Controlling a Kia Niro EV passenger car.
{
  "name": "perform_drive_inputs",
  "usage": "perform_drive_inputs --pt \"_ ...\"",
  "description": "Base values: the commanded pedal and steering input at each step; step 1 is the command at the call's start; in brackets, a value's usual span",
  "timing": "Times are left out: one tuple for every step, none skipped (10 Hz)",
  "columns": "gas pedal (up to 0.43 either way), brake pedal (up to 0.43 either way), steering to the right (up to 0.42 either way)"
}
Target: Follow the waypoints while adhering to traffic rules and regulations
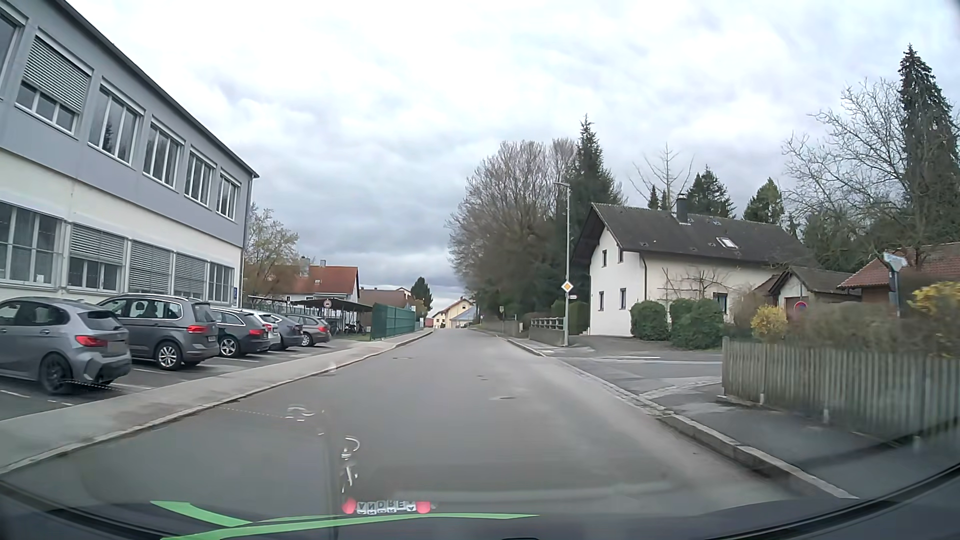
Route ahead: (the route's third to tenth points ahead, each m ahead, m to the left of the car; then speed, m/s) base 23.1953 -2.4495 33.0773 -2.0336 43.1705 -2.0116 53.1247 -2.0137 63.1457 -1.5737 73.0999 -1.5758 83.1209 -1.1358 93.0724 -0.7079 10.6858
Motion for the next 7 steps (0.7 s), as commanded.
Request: perform_drive_inputs --pt "0.13 0.0 0.005" --pt "0.13 0.0 0.005" --pt "0.13 0.0 0.005" --pt "0.13 0.0 0.005" --pt "0.13 0.0 0.005" --pt "0.13 0.0 0.005" --pt "0.118 0.0 0.004"
